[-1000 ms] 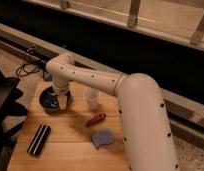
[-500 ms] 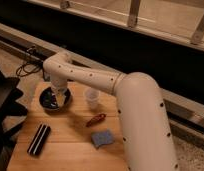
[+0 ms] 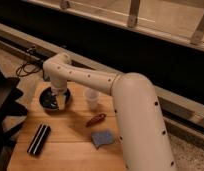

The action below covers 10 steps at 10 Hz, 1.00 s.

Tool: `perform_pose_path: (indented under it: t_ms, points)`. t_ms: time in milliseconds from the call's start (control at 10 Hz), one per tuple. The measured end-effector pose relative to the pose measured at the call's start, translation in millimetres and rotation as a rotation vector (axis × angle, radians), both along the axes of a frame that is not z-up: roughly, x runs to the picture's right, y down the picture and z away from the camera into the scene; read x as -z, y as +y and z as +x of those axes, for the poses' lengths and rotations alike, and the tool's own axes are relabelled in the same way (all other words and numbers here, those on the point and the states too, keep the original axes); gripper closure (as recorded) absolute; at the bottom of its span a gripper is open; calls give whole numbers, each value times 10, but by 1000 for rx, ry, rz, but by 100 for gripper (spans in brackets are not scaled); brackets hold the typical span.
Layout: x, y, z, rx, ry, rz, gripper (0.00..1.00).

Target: Pick up the ceramic bowl

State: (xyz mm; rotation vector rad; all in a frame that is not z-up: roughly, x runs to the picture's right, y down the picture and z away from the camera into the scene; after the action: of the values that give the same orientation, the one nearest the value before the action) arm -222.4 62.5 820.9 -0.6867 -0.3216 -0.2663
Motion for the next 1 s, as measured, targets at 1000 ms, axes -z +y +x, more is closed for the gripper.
perform_pose_path:
  t_ms: [1000]
  points:
    - [-610, 539, 58, 55, -8, -94, 29]
